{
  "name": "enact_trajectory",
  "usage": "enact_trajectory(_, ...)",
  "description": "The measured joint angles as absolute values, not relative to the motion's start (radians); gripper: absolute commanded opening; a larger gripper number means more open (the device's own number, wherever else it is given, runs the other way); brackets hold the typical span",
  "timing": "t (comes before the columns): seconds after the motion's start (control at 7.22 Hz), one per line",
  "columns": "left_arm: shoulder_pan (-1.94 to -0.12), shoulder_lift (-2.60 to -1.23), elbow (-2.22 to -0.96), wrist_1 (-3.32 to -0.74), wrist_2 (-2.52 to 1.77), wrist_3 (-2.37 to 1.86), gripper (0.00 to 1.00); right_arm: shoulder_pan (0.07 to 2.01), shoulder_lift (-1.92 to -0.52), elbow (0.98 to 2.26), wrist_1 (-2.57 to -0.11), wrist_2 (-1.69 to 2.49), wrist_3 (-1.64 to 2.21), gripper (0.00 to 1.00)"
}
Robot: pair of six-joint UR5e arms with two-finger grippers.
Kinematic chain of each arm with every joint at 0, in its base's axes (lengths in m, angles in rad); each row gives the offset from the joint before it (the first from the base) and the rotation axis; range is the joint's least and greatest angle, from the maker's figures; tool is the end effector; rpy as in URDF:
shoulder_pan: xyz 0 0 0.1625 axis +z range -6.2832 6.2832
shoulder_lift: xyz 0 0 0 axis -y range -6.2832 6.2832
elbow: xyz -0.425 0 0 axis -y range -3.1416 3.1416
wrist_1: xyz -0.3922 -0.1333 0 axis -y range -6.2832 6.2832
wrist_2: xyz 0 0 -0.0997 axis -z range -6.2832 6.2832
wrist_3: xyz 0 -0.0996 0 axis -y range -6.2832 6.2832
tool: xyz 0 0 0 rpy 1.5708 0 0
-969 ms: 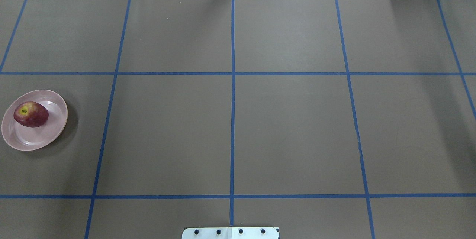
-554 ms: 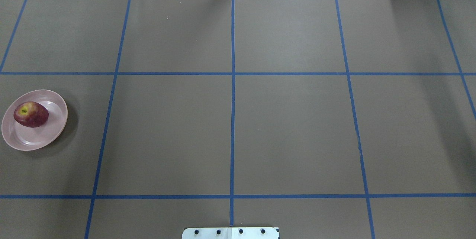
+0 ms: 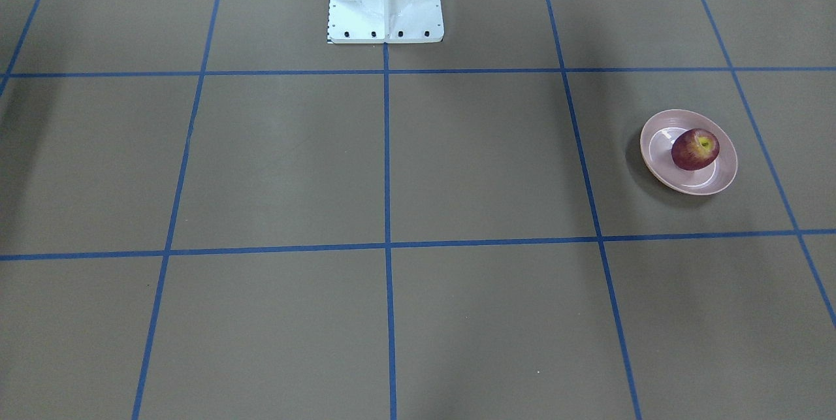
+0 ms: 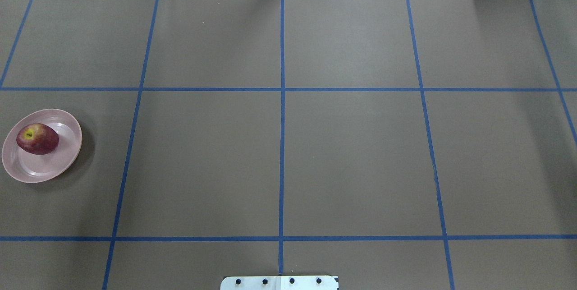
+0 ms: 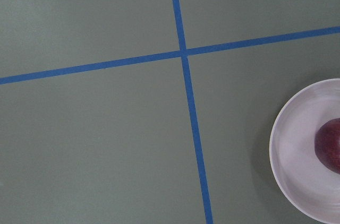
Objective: Move apple from plate to bowl
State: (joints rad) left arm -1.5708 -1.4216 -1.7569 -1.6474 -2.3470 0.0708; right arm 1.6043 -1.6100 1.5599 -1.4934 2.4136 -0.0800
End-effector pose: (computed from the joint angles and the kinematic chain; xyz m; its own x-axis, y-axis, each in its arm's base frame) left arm -0.0635 -0.4359 0.6276 0.7118 0.1494 -0.6863 -0.0505 0.9855 0.1622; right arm 0.0749 -0.4743 0.6703 0.6662 -0.0779 0.7417 0.0198 0.9960 0.0868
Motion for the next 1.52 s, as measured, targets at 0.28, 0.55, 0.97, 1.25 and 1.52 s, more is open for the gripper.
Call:
enact_trajectory(0.28,-1.571,-1.42,-1.759,-1.648,-2.347,0.072,0.98,1.627,-1.607,1.317,-1.266,2.411,-0.13,1.0)
enact_trajectory(0.55,-1.571,-1.419,-1.762,-1.649,-2.347,0.073,0.98,1.682,-1.599,1.167,-1.198,2.402,-0.189,1.0)
enact_trajectory(0.97,-1.571,-1.419,-1.763,-1.665,-2.347,0.071,0.98,1.719,-1.586,1.058,-1.19,2.369,-0.168,0.99)
enact_trajectory(1.25,-1.571,-1.419,-1.764,-1.669,-2.347,0.071,0.98,1.722,-1.578,1.006,-1.17,2.359,-0.123,0.95)
enact_trajectory(1.52,-1.571,-1.42,-1.764,-1.682,-2.347,0.07,0.98,1.722,-1.57,0.928,-1.085,2.341,-0.064,0.25)
